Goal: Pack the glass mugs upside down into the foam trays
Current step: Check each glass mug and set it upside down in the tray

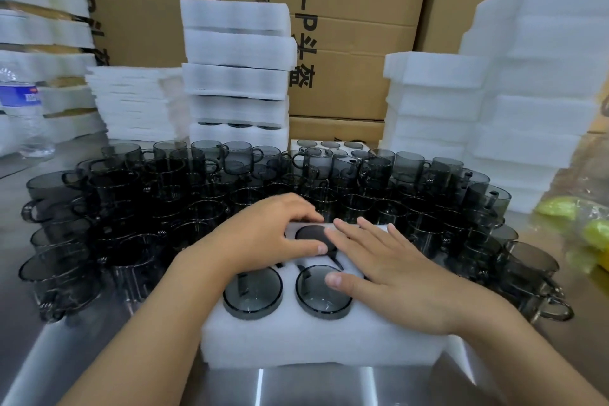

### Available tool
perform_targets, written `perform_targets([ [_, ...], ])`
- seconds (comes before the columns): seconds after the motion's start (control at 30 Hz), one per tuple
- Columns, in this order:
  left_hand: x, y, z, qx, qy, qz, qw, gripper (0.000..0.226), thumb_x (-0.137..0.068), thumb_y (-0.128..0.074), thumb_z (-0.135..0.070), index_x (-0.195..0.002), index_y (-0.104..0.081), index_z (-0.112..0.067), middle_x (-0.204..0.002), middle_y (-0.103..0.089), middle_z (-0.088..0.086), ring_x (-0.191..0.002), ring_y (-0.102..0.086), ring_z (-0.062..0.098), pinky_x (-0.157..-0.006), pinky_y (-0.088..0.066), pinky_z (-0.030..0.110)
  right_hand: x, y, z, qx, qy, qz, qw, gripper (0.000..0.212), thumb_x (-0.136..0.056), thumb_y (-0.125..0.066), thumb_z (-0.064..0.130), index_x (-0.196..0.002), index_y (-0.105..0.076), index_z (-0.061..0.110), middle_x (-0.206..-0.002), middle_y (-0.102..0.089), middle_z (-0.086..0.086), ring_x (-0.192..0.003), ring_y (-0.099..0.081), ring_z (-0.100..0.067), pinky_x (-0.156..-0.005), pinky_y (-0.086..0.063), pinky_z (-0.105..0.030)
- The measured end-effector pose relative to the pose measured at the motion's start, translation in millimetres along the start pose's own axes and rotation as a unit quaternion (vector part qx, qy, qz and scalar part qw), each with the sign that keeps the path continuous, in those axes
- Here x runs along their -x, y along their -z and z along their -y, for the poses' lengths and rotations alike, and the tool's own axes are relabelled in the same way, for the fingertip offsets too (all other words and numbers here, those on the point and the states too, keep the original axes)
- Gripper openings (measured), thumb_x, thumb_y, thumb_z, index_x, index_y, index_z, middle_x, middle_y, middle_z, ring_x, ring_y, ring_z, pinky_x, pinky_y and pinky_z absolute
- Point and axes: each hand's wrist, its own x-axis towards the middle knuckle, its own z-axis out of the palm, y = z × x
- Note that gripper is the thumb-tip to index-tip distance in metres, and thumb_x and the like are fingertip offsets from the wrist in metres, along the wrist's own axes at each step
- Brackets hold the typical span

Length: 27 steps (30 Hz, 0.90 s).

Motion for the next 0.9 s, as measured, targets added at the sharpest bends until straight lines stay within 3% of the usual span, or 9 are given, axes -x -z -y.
perform_targets([
  [0.2,47,5,-3,0.023,0.026,-0.044,0.998,0.054,-0.080,-0.054,-0.061,-0.131,-0.050,-0.044,-0.137,-0.041,-0.031,-0.120,-0.037,-0.014,-0.099,-0.026,0.007,-1,1,3,0.001,-0.007,0.008,1.000,0.084,-0.064,0.004,0.082,-0.143,0.010,0.053,-0.151,0.018,0.030,-0.138,0.026,0.002,-0.114,0.019,-0.036],
  [0.33,49,-14,-21,-0.037,0.051,0.036,0.997,0.078,-0.081,-0.021,-0.073,-0.149,-0.025,-0.035,-0.155,-0.015,-0.023,-0.142,-0.011,-0.006,-0.118,-0.010,0.025,-3,1,1,0.008,-0.012,0.014,1.000,0.071,-0.075,0.004,0.075,-0.142,0.010,0.053,-0.151,0.017,0.030,-0.138,0.024,0.001,-0.115,0.018,-0.037],
  [0.43,47,-23,-26,-0.109,0.051,0.059,0.991,0.093,-0.072,-0.004,-0.079,-0.152,-0.008,-0.032,-0.158,0.002,-0.020,-0.143,0.008,-0.005,-0.115,0.006,0.026,-5,-2,-2,0.014,-0.015,0.002,1.000,0.058,-0.090,-0.005,0.065,-0.144,0.010,0.050,-0.152,0.016,0.029,-0.140,0.023,0.000,-0.115,0.018,-0.037],
  [0.53,50,-24,-27,-0.133,0.053,0.045,0.989,0.078,-0.087,-0.017,-0.072,-0.153,-0.009,-0.032,-0.159,0.003,-0.018,-0.144,0.005,-0.002,-0.116,0.002,0.027,-3,-4,1,0.018,-0.027,-0.019,0.999,0.056,-0.093,-0.012,0.062,-0.145,0.005,0.050,-0.154,0.014,0.025,-0.142,0.020,-0.003,-0.115,0.017,-0.036],
  [0.63,58,-22,-35,-0.162,0.041,-0.063,0.984,0.067,-0.088,-0.026,-0.069,-0.145,-0.034,-0.034,-0.154,-0.026,-0.017,-0.139,-0.023,0.005,-0.109,-0.019,0.024,7,-6,13,0.037,-0.068,-0.130,0.989,0.061,-0.089,-0.022,0.065,-0.147,-0.015,0.046,-0.158,-0.002,0.013,-0.145,0.006,-0.009,-0.118,0.004,-0.036],
  [0.7,71,-18,-40,-0.196,0.019,-0.133,0.971,0.062,-0.080,-0.027,-0.075,-0.121,-0.051,-0.036,-0.121,-0.048,-0.019,-0.110,-0.044,0.003,-0.086,-0.033,0.022,23,-10,24,0.096,-0.061,-0.253,0.961,0.067,-0.086,-0.023,0.070,-0.137,-0.044,0.033,-0.142,-0.038,0.003,-0.133,-0.029,-0.017,-0.110,-0.019,-0.032],
  [0.77,85,-13,-42,-0.192,0.005,-0.125,0.973,0.052,-0.067,-0.032,-0.082,-0.093,-0.046,-0.039,-0.088,-0.044,-0.020,-0.079,-0.041,0.000,-0.067,-0.028,0.018,43,-15,30,0.131,-0.017,-0.331,0.934,0.066,-0.086,-0.025,0.071,-0.110,-0.064,0.025,-0.105,-0.059,0.006,-0.100,-0.054,-0.017,-0.092,-0.033,-0.031],
  [0.83,98,-10,-42,-0.180,-0.003,-0.097,0.979,0.050,-0.061,-0.045,-0.080,-0.086,-0.037,-0.038,-0.073,-0.040,-0.018,-0.066,-0.037,-0.002,-0.068,-0.028,0.012,62,-20,29,0.148,0.006,-0.340,0.929,0.058,-0.083,-0.033,0.069,-0.088,-0.069,0.024,-0.076,-0.062,0.009,-0.072,-0.060,-0.016,-0.080,-0.041,-0.031],
  [0.9,105,-12,-40,-0.191,-0.008,-0.087,0.978,0.044,-0.069,-0.055,-0.068,-0.096,-0.035,-0.040,-0.078,-0.043,-0.020,-0.071,-0.038,-0.001,-0.083,-0.024,0.004,73,-25,28,0.205,0.011,-0.310,0.928,0.052,-0.073,-0.047,0.067,-0.083,-0.071,0.022,-0.066,-0.063,0.005,-0.061,-0.062,-0.017,-0.069,-0.053,-0.033],
])
